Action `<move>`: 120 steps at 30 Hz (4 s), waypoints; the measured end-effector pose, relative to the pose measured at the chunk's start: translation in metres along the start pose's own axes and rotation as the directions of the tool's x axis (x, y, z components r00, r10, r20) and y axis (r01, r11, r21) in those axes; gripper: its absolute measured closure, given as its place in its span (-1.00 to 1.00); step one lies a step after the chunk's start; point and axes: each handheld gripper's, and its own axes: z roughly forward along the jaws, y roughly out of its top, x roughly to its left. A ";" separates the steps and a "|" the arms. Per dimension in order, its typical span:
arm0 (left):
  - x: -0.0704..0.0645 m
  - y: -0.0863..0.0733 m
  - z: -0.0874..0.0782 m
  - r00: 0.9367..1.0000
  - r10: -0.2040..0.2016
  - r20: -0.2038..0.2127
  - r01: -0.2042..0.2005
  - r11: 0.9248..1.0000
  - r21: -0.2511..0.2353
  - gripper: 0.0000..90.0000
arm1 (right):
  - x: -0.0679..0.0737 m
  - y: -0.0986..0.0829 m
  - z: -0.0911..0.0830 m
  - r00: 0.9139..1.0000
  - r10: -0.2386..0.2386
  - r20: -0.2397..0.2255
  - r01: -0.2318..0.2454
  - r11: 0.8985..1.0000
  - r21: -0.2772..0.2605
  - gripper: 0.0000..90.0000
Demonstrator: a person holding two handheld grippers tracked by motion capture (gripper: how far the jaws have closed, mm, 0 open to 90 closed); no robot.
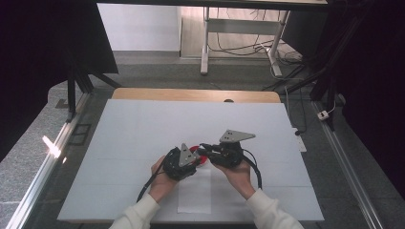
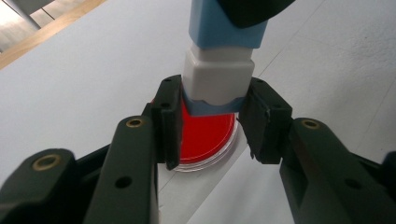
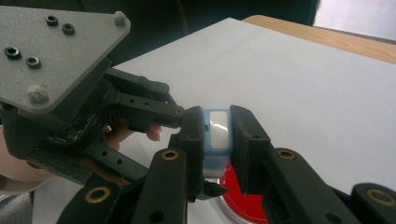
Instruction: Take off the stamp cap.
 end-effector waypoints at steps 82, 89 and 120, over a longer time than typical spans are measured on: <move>0.004 -0.006 0.001 1.000 0.022 0.018 -0.022 1.000 -0.002 0.44 | 0.003 -0.001 0.001 1.000 -0.008 0.019 0.007 1.000 0.009 0.67; 0.007 -0.007 0.003 0.998 -0.035 0.058 0.035 0.999 -0.010 0.44 | 0.003 -0.002 0.000 1.000 0.005 0.022 -0.005 1.000 0.001 0.67; 0.019 -0.017 -0.009 0.998 -0.050 0.047 0.051 0.999 -0.016 0.44 | -0.005 0.005 -0.015 0.999 0.005 0.042 -0.003 0.999 -0.049 0.68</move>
